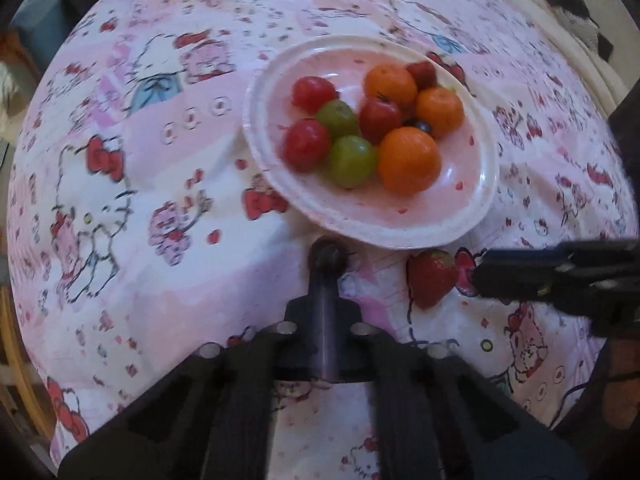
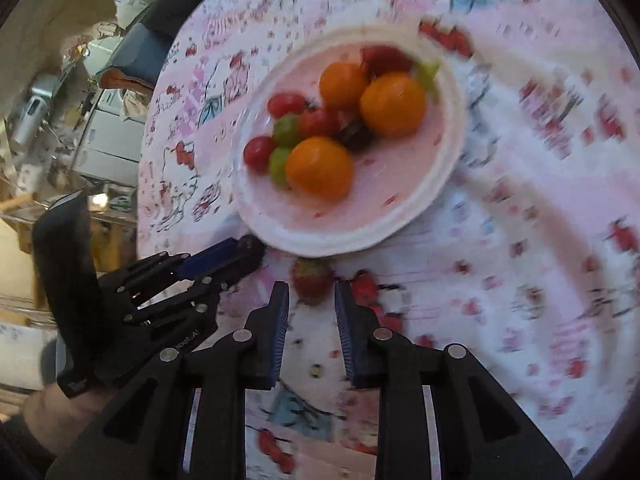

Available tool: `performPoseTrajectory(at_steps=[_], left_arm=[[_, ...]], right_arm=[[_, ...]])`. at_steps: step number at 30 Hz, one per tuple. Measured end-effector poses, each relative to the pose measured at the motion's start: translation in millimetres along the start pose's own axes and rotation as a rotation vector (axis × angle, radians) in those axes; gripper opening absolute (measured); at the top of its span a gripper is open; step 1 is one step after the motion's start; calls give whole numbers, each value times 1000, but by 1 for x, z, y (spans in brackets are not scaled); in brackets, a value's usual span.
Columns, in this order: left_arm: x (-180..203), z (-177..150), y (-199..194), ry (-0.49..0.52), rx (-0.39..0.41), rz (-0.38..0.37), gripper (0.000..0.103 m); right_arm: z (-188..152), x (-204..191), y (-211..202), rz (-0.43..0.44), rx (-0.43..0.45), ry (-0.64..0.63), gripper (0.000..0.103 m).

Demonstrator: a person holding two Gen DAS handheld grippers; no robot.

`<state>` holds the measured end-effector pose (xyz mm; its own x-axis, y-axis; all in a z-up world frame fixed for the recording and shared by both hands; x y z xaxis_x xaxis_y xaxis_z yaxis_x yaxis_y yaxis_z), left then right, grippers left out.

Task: Organize fruits
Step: 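Grasp the dark grape with the left tool while the right tool grasps the strawberry, then carry the dark grape and strawberry over the plate with both tools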

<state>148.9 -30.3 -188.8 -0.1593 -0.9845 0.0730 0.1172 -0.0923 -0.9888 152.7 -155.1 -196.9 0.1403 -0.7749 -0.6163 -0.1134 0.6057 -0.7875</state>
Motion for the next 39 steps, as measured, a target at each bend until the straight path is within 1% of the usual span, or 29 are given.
performPoseTrajectory(at_steps=[3, 6, 8, 9, 10, 11, 15, 16, 17, 18, 19, 20, 21, 22, 23, 25, 28, 31, 34, 36, 37, 39], left_arm=[[-10, -4, -5, -14, 15, -2, 0], [-18, -8, -8, -31, 17, -5, 0], [-23, -12, -9, -44, 18, -3, 0], [-24, -13, -9, -52, 13, -14, 0], [-25, -13, -8, -60, 2, -25, 0], [-26, -14, -7, -66, -7, -25, 0], [-21, -10, -3, -67, -12, -13, 0], [-20, -10, -3, -65, -13, -11, 0], [-20, -10, -3, -63, -14, -8, 1], [-19, -10, -3, -62, -15, -4, 1], [-19, -9, -2, -61, -16, -2, 5], [-18, -8, -2, -60, -17, -1, 14], [-17, -8, -2, -59, -18, -2, 21], [-15, -7, -1, -57, -16, -6, 32], [-13, -6, -1, -52, -10, -10, 36], [-7, -5, -1, -33, -1, 5, 36], [2, -1, 1, -15, 7, -4, 36], [11, 5, 7, -1, 5, -30, 35], [15, 11, 14, 4, 7, -11, 35], [15, 13, 17, 8, 13, -1, 30], [14, 14, 17, 13, 17, 10, 19], [14, 14, 16, 15, 22, -1, 18]], right_arm=[[4, -3, 18, 12, -37, 33, 27], [9, 1, 29, -12, -44, 82, 29], [10, 4, 34, -11, -55, 113, 37], [11, 4, 37, -10, -57, 120, 39], [11, 3, 38, -8, -57, 121, 44], [12, 1, 39, -13, -55, 118, 45], [13, -5, 44, -76, -35, 75, 45], [12, -5, 44, -93, -33, 65, 40], [12, -6, 43, -105, -23, 54, 31], [12, -6, 43, -101, -23, 46, 31], [13, -5, 42, -99, -19, 42, 30], [12, -4, 40, -94, -14, 41, 30], [11, -4, 38, -82, -14, 38, 30], [10, -4, 35, -62, -9, 35, 30], [10, -4, 32, -43, -1, 35, 30], [8, -4, 25, -20, 11, 35, 30], [5, 0, 9, 22, 41, 48, 30], [2, 4, -8, 29, 75, 54, 30], [-1, 11, -24, 21, 110, 63, 30], [-2, 14, -32, 28, 128, 73, 30], [-3, 15, -36, 25, 138, 75, 30], [-4, 16, -40, 27, 148, 78, 30]])
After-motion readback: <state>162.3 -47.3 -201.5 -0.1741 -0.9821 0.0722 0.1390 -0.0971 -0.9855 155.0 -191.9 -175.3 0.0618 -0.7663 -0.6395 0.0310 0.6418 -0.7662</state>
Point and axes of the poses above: each gripper's, at about its wrist camera, not at the fingertips, and y roughly the way its jaws point, x to its right, z to its top, the point moved 7 cm from there along y, roughly the way its jaws point, and after that the axes turned 10 degrees about -x, right-handed, at the moved point
